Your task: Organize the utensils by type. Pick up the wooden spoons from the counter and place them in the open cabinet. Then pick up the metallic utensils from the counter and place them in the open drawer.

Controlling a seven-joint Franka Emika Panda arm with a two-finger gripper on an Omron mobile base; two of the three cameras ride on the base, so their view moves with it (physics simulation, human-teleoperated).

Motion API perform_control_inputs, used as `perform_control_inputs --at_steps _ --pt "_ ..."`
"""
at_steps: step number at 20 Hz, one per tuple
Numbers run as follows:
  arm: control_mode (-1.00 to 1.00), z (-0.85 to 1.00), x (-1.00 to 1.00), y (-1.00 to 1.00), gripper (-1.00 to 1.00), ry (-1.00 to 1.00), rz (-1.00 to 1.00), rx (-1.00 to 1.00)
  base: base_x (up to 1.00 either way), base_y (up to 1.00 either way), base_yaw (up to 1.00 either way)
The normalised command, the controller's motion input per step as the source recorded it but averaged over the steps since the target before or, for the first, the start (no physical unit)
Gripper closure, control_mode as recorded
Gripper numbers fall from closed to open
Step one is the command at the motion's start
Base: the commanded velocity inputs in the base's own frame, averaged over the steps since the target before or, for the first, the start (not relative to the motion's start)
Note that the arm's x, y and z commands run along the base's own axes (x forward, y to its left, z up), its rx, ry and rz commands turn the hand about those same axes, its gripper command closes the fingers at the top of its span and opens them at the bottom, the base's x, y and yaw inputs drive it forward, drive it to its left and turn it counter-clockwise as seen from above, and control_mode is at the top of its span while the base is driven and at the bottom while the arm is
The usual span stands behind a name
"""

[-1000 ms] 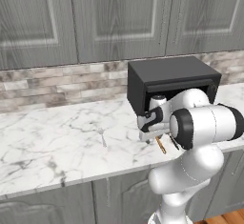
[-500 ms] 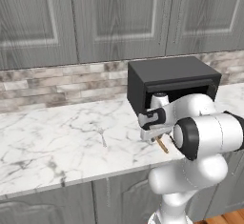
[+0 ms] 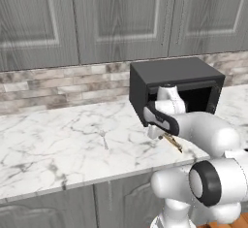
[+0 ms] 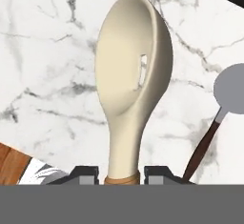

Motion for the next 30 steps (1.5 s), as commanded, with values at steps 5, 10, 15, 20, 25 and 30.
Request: perform_control_inputs --at_steps 5,10,15,20,25,30 --pt "-1.0 0.64 -0.55 0.09 1.0 -0.06 0.41 -0.04 0.0 0.0 0.0" --pt "-1.0 0.68 -0.58 0.0 1.0 -0.15 0.52 -0.1 0.0 0.0 0.0" --pt "-1.0 0.58 -0.57 0.08 1.0 -0.14 0.41 -0.06 0.0 0.0 0.0" --pt "-1.0 0.63 -0.52 0.18 1.0 -0.01 0.25 0.0 0.0 0.0 0.0" --pt "-1.0 0.7 -0.5 0.11 1.0 -0.07 0.21 -0.01 0.0 0.0 0.0" --pt "-1.0 0.54 -0.4 0.1 1.0 -0.01 0.16 -0.08 0.0 0.0 0.0"
